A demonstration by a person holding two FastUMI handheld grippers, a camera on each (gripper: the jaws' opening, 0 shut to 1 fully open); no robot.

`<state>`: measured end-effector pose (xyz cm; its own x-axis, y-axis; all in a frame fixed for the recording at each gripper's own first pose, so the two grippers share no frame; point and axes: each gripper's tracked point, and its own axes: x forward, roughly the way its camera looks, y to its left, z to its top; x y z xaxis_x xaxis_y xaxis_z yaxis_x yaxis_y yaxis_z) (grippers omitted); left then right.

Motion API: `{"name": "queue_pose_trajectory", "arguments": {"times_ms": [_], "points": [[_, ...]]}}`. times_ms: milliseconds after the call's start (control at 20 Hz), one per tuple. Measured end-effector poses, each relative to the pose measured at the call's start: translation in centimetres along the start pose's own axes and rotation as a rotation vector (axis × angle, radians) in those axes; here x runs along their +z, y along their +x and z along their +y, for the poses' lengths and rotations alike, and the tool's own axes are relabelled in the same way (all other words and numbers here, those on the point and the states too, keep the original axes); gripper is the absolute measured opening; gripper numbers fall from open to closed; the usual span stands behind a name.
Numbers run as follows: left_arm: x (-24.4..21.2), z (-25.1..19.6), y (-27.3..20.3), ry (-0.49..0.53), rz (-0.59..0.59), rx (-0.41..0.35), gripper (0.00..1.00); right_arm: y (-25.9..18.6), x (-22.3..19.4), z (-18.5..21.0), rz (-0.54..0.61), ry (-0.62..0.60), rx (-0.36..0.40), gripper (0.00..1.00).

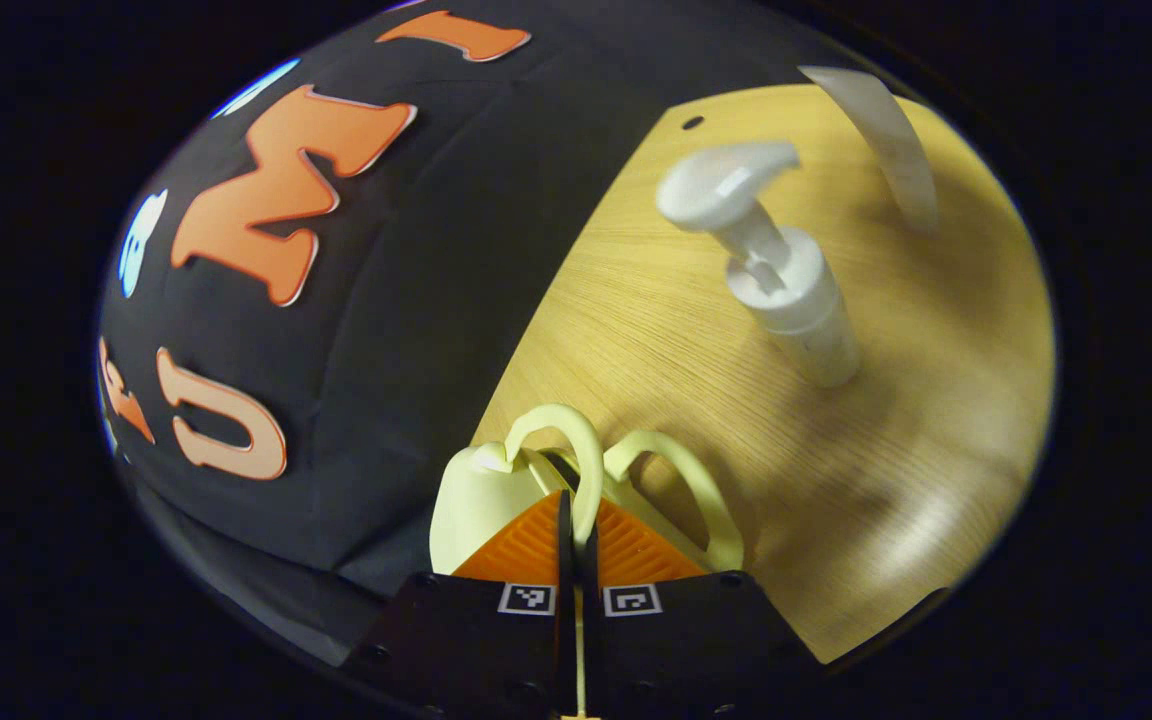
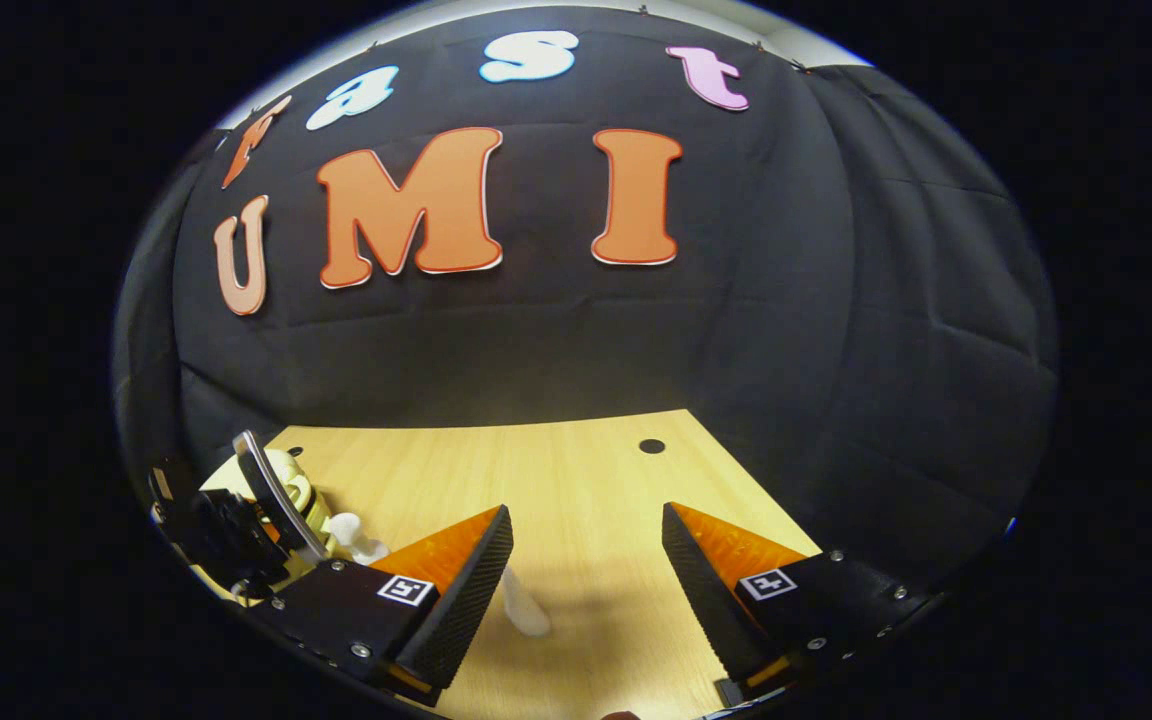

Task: First open the suitcase, pack the skin care products into it, and then close the suitcase.

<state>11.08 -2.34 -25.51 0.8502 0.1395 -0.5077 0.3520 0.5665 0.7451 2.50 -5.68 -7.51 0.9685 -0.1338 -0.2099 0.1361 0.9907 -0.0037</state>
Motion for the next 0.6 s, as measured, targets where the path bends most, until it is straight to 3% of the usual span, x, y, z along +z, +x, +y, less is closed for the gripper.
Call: {"name": "queue_pose_trajectory", "arguments": {"times_ms": [300,600], "points": [[-0.4,2.3,-0.6,-0.24,-0.057,-0.057,0.03,0.1,2.9,5.5,-0.041,-0.015,0.015,0.95],[-1.7,3.7,-0.1,-0.505,-0.144,-0.196,0.03,-2.0,5.3,10.5,-0.076,0.018,-0.062,0.96]]}}
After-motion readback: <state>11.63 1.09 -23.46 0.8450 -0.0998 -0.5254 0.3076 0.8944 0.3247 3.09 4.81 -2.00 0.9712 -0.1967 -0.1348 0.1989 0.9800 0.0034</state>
